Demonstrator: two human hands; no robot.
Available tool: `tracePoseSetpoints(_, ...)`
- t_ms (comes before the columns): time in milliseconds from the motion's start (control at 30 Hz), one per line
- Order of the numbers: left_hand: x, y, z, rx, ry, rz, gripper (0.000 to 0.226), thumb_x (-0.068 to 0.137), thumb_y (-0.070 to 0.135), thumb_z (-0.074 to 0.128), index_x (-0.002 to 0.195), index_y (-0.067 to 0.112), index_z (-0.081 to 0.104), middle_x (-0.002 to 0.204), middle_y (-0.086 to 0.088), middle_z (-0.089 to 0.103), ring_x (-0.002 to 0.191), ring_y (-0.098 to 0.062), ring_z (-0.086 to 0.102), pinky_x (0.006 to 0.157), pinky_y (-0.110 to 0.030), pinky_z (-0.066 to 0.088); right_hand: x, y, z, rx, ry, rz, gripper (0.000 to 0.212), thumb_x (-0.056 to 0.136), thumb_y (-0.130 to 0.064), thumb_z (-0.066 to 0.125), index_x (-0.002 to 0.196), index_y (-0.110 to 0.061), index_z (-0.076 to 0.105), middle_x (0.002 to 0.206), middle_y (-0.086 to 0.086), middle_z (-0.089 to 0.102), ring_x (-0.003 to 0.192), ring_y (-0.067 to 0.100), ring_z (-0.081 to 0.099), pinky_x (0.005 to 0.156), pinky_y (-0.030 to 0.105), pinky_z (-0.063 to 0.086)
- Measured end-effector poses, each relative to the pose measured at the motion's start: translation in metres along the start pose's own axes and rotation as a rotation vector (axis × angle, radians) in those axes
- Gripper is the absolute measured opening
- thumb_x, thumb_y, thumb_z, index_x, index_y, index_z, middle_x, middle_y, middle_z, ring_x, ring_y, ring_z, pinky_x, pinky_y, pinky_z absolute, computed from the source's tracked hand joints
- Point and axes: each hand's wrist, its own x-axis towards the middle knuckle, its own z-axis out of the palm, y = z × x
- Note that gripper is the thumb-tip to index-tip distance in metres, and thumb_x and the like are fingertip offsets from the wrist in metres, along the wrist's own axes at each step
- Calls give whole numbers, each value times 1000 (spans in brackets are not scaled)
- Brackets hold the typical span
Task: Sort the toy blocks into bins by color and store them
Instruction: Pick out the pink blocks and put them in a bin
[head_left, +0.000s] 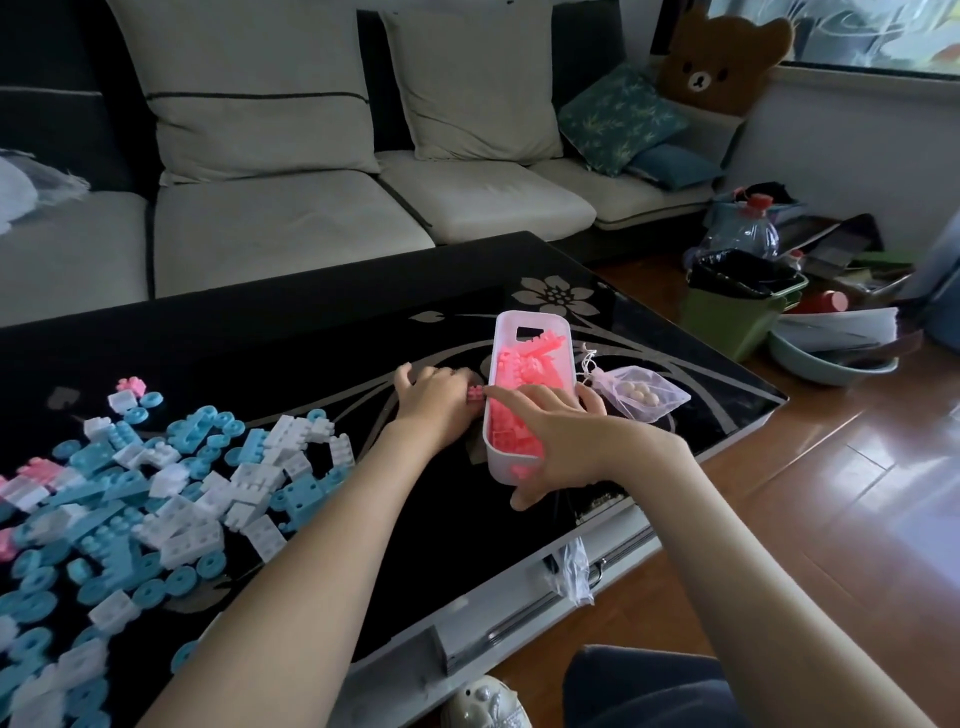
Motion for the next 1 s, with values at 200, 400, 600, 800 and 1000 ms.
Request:
tracePoseSetpoints(200, -10, -2, -4, 42, 151, -23, 32, 96, 36, 35, 109, 17, 57, 114, -3, 59, 116, -23, 47, 108, -45, 13, -1, 2, 5, -75, 190, -30, 90, 78, -44, 66, 146, -38, 8, 141, -1, 29, 135, 23, 22, 114, 47, 4)
tracePoseSetpoints(400, -21, 7, -16, -209, 447, -19, 19, 93, 31, 46, 102, 20, 59, 101, 3, 60, 99, -18, 53, 92, -32, 19, 3, 3, 9, -50, 235, -30, 84, 82, -33, 61, 148, -35, 8, 137, -2, 39, 135, 22, 27, 113, 48, -3)
tracePoseSetpoints(600, -33, 20, -17, -244, 498, 177, 19, 89, 23, 53, 108, 20, 56, 99, 8, 61, 97, -13, 54, 88, -25, 15, 4, 8, 6, 27, 217, -29, 84, 84, -38, 62, 149, -30, 9, 146, -2, 36, 140, 19, 22, 113, 44, -9)
tracePoseSetpoints(800, -31, 25, -17, -107, 390, 124, 29, 93, 41, 49, 112, 20, 56, 112, 4, 55, 108, -16, 48, 96, -32, 19, -11, 13, -11, 91, 212, 30, 65, 83, -59, 53, 140, -32, 39, 151, -5, 28, 141, 17, 12, 114, 45, -3)
tracePoseSetpoints(1000, -31, 26, -23, -113, 179, 190, 31, 91, 42, 50, 111, 21, 61, 134, 4, 43, 123, -18, 35, 104, -36, 23, -15, 21, -12, 98, 339, 128, 40, 91, -41, 52, 128, -26, 52, 141, -4, 39, 133, 19, 24, 109, 39, 16)
